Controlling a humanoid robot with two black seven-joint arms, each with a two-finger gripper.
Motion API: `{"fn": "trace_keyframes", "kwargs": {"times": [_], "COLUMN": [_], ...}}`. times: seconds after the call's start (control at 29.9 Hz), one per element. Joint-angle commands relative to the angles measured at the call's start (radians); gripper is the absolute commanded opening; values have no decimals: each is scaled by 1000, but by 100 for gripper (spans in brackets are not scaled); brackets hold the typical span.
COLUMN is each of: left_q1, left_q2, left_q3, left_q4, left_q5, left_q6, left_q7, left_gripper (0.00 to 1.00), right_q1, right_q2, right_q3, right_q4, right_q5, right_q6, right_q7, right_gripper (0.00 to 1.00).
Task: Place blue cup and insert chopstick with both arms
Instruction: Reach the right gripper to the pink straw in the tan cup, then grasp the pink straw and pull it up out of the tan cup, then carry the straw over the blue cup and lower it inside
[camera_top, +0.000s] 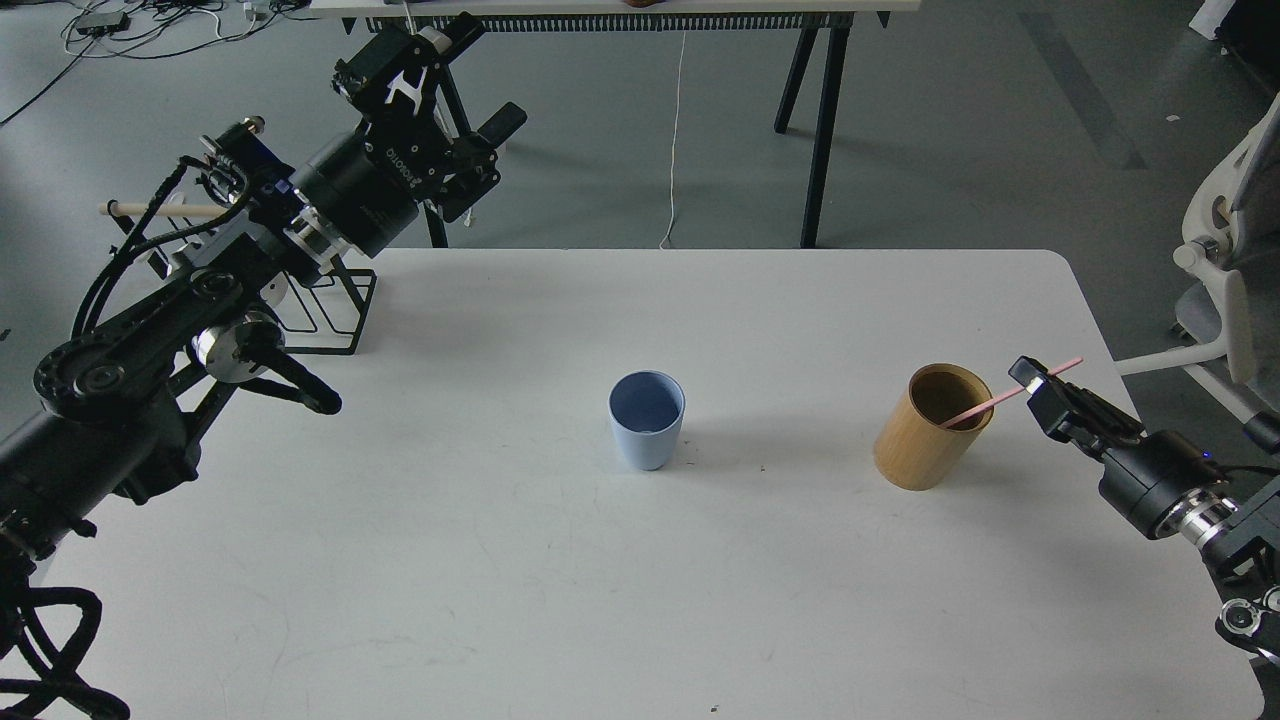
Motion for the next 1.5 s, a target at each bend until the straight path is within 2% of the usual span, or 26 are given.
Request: {"fn": "trace_keyframes", "kwargs": {"times": [0.0, 0.3, 0.87, 1.04, 1.2, 1.47], "left_q1": [1, 1, 1, 1, 1, 2], "left_q2": [-3, -4, -7, -9, -10, -7], "left_q3": [0, 2, 2, 2, 5, 8], "left_q4": [-1, -1, 1, 1, 1, 1], "left_q5": [0, 0, -1, -1, -1, -3], "left_q6": [0, 0, 0, 0, 0, 0], "left_q7": [0, 0, 0, 0, 0, 0], "left_gripper": [92, 92, 92, 92, 92, 92], "right_q1": [0, 2, 5, 14, 97, 218], "right_q2": [0, -37, -405, -479, -462, -152], "right_q3": [0, 17, 69, 150, 169, 147], "right_q4": [1, 33, 375, 441, 451, 397], "right_q5": [0, 9, 15, 55, 75, 86], "right_q6": [0, 0, 0, 0, 0, 15], "right_q7": [0, 0, 0, 0, 0, 0], "right_gripper": [4, 1, 1, 1, 1, 1]}}
